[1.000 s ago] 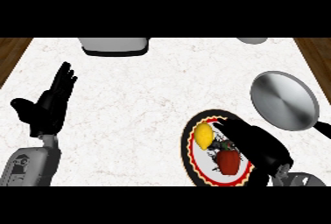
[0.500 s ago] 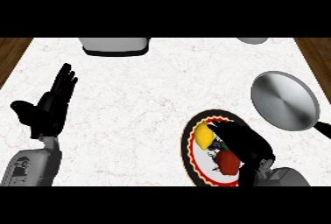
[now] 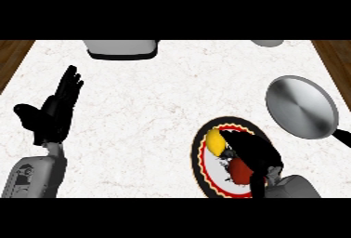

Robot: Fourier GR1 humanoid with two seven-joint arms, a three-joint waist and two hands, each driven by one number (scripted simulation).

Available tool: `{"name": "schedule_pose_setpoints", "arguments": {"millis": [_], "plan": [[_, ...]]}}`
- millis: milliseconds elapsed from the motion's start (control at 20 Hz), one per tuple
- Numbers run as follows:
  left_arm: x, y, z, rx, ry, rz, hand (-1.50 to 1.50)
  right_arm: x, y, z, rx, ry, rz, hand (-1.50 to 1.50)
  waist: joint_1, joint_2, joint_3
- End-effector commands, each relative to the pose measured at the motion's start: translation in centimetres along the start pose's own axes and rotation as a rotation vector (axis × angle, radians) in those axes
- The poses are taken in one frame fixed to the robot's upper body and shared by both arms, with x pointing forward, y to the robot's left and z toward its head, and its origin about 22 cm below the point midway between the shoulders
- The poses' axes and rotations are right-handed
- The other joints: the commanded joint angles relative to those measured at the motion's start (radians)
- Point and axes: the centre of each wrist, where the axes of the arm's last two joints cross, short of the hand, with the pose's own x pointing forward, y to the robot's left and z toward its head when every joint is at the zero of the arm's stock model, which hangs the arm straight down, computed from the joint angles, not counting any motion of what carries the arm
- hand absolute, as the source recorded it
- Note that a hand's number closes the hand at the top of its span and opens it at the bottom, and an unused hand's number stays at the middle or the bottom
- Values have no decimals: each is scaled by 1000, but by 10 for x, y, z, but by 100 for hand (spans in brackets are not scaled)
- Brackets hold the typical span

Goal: Pick the bell pepper from the plate and place it in the pan

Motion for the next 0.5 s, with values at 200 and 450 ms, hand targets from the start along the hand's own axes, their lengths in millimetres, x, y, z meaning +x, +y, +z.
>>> {"name": "schedule_pose_setpoints", "arguments": {"millis": [200, 450], "plan": [[-5, 4, 8, -8, 4, 7, 0, -13, 10, -9, 25, -146, 73, 150, 3, 1, 1], [4, 7, -5, -7, -3, 0, 0, 5, 10, -25, 17, -152, 69, 150, 2, 2, 1]]}}
